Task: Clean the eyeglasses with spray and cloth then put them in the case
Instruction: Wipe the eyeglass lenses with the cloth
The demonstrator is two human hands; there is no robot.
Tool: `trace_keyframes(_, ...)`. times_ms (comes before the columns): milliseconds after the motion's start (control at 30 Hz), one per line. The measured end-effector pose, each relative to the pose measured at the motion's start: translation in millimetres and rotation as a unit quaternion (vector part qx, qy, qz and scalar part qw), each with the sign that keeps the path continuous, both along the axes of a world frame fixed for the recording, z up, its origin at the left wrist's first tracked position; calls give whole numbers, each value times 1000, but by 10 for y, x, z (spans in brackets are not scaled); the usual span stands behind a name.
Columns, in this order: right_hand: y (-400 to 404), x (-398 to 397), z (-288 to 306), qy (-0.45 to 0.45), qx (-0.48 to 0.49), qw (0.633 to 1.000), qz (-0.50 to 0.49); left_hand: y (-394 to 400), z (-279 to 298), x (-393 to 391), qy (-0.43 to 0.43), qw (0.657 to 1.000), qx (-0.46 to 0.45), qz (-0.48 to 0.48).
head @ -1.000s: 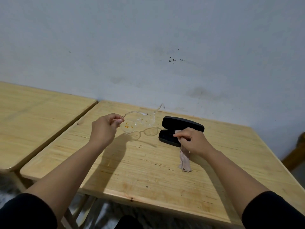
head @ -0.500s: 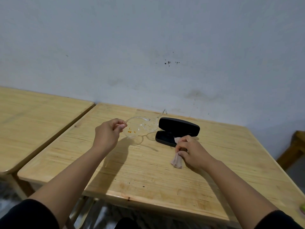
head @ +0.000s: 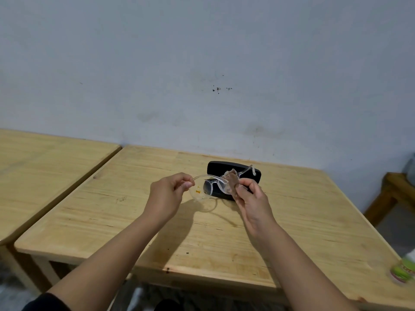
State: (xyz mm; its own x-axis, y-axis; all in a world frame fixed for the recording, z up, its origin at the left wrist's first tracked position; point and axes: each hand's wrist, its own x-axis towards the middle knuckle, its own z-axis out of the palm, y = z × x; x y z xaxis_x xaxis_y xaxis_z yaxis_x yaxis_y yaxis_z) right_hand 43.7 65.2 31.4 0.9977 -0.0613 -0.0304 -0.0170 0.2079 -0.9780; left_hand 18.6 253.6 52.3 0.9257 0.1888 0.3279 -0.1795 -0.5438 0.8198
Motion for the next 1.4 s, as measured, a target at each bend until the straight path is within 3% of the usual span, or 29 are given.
trace_keyframes(200, 34, -44, -28, -30, -47, 985, -165, -164, 28, -89, -13, 999, -4, -39)
trace_keyframes(567, -67, -218, 75, -25, -61, 990, -125, -207, 109, -142, 5, 999, -25, -46)
trace_keyframes(867, -88, -341, 116, -71, -42, 961, -263, -373, 206, -226, -30, 997, 17, -73)
trace_keyframes(1167, -163, -412, 78, -79, -45, 965, -247, -462, 179, -236, -21, 994, -41, -94)
trace_keyframes(1400, -190, -457, 52, -114, -108, 966, -207, -507, 113, -207, -16, 992, -83, -91)
